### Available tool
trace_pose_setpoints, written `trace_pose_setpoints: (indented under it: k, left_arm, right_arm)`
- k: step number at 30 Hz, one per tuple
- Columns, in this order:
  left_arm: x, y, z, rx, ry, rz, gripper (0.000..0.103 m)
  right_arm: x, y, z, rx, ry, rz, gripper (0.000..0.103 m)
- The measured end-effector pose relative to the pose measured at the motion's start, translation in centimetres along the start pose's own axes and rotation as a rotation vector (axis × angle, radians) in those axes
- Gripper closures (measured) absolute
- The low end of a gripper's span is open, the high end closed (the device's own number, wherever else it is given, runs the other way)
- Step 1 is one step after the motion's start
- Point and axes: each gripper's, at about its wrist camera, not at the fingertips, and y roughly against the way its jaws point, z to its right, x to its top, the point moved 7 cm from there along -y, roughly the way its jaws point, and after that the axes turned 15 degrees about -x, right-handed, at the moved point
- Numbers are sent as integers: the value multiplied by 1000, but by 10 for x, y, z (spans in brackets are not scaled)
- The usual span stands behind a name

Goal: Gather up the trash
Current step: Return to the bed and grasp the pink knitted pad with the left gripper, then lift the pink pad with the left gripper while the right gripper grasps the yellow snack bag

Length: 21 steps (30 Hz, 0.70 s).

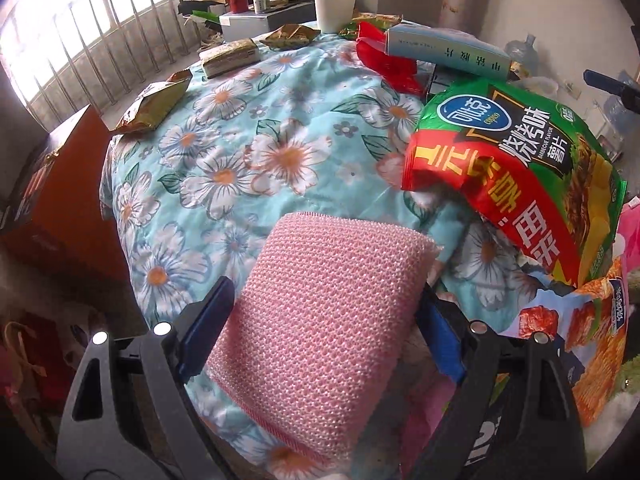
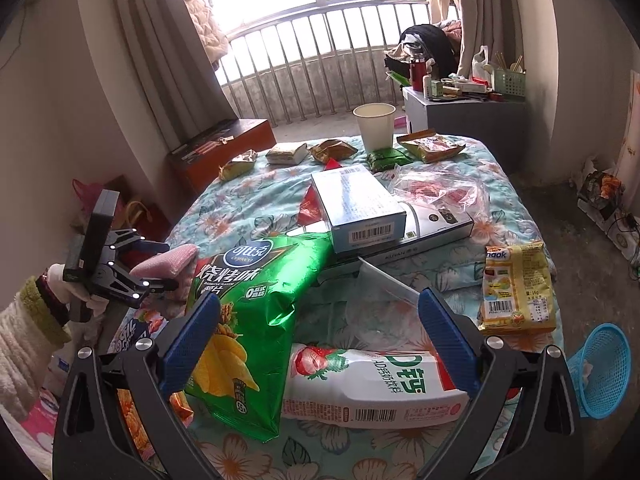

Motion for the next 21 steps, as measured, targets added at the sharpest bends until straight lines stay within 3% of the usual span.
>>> trace_pose_setpoints:
  k: [7,9,13,21]
  left_arm:
    - [3,-5,-4,18,42,4,18]
    - [5,-2,-6,32,73,21,22]
    - [10,11,-7,70,116,76,26]
    - [22,39,3,72,166,201,30]
  right_arm:
    - [7,-3,8,-14,-24,3,7]
    - [10,-3,14,-21,-41,5,7]
    - [16,-2,28,-33,-86,13,7]
    - [18,-6,52,-55,-161,1,7]
